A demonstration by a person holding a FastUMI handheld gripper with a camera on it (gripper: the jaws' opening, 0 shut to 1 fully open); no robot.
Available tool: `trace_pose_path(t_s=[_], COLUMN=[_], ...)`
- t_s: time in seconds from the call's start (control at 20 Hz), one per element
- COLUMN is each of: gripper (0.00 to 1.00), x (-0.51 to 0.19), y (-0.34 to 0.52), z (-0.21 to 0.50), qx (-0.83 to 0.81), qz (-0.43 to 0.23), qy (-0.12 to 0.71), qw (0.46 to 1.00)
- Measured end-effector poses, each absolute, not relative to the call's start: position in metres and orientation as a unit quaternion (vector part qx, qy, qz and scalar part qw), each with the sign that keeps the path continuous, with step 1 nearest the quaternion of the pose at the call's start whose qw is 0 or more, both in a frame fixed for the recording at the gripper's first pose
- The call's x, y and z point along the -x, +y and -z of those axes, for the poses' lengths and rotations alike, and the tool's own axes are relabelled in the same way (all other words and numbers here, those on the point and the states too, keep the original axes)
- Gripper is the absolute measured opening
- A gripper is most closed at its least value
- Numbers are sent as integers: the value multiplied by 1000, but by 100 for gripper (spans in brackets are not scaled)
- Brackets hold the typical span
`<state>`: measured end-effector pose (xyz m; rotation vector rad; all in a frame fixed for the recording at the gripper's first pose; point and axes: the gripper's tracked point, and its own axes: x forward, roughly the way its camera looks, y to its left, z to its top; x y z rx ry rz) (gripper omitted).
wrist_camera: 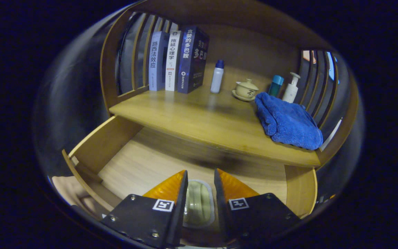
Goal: Pull open the drawer, take out the items inside it, and place them on the countertop above the cabinet.
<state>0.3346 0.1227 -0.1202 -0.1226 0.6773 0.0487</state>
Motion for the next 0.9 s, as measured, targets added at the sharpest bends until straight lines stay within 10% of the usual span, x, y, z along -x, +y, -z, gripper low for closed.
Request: trace_pose_path(t_s=[0.9], gripper=[43], x=[-328], y=[120], z=[156], qx=[53], qz=[-35], qy=[397], qw=[916])
